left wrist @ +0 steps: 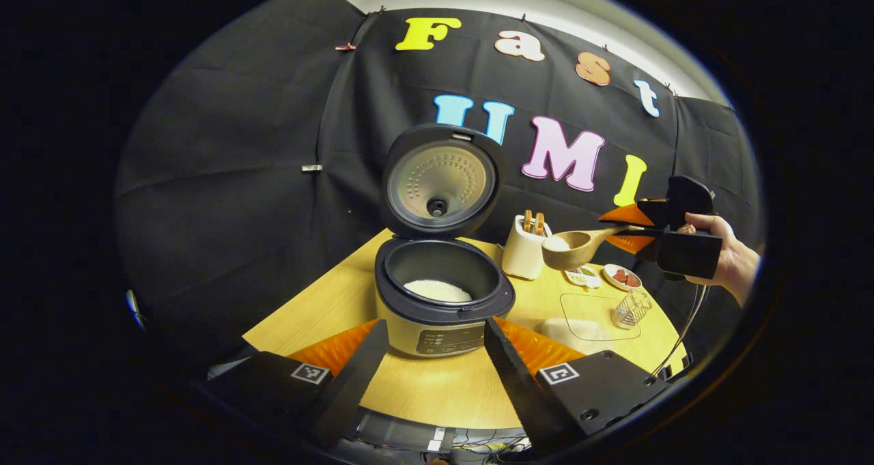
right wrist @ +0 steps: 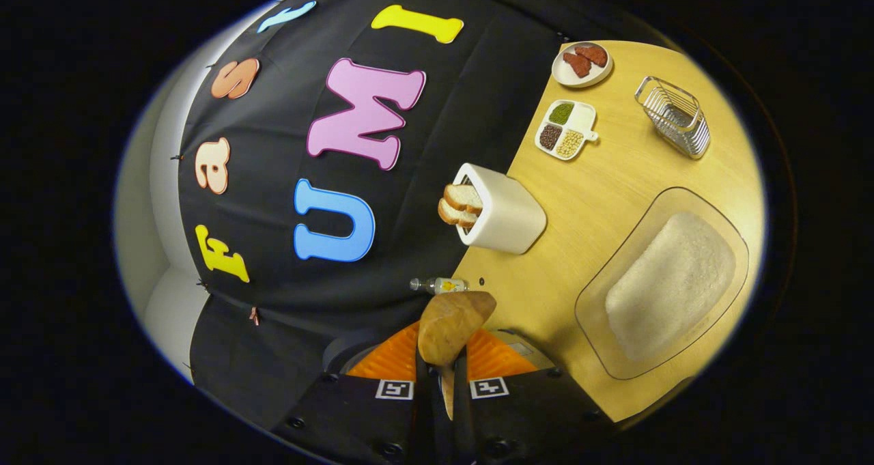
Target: Close the left gripper, press the button to open the rice cooker; take a wooden spoon from the chopstick holder with the right hand, scoop a spoonful of rice and pour it into the rice cooker, then put the wooden spoon back into the chopstick holder.
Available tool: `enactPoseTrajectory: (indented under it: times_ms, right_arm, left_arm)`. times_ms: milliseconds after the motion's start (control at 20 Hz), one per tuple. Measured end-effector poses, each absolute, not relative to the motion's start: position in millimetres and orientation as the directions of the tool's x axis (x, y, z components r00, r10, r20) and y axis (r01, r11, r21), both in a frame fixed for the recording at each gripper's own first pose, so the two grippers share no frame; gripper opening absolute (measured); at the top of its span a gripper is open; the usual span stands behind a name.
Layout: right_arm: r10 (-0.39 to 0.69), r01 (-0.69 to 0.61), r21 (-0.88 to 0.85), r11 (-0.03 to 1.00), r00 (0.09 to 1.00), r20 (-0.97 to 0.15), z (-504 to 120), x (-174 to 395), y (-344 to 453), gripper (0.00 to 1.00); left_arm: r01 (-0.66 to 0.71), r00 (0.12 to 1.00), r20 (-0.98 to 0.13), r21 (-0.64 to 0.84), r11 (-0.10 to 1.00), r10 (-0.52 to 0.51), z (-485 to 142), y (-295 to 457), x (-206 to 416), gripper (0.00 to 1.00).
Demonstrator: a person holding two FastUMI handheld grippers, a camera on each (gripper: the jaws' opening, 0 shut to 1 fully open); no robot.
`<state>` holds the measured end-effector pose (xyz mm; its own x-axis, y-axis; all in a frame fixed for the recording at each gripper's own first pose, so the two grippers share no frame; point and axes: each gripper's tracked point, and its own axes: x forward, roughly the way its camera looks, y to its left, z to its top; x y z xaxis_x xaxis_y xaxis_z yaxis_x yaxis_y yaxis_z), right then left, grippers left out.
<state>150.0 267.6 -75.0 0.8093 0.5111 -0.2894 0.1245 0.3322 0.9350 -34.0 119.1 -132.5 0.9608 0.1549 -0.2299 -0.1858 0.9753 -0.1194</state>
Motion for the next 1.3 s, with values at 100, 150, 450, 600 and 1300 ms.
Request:
enactPoseTrajectory:
  times_ms: [100,150,450,600,1300]
  right_arm:
    - [0.533,0.098,0.933,0.346,0.798,-0.281,-69.6,156.1,289.8,0.10]
    - [0.543,0.079,0.929,0.362,0.792,-0.279,-66.9,158.5,301.3,0.15]
    - [0.594,-0.117,0.834,0.539,0.755,-0.278,-65.8,166.3,374.9,0.15]
    - [0.616,-0.264,0.724,0.637,0.739,-0.272,-67.8,162.0,406.1,0.15]
    - [0.709,-0.680,0.202,0.705,0.665,-0.235,-97.3,137.1,493.2,0.15]
  left_arm:
    - [-0.206,0.957,-0.235,-0.135,0.969,0.171,-135.1,124.0,-36.1,0.96]
    - [-0.216,0.955,-0.238,-0.144,0.966,0.178,-136.5,125.6,-37.0,0.96]
    - [-0.255,0.946,-0.246,-0.156,0.954,0.213,-139.6,139.6,-34.6,0.96]
    - [-0.271,0.941,-0.249,-0.145,0.952,0.230,-139.8,149.6,-31.4,0.96]
    - [-0.337,0.916,-0.280,-0.140,0.931,0.289,-150.9,176.3,-39.0,0.96]
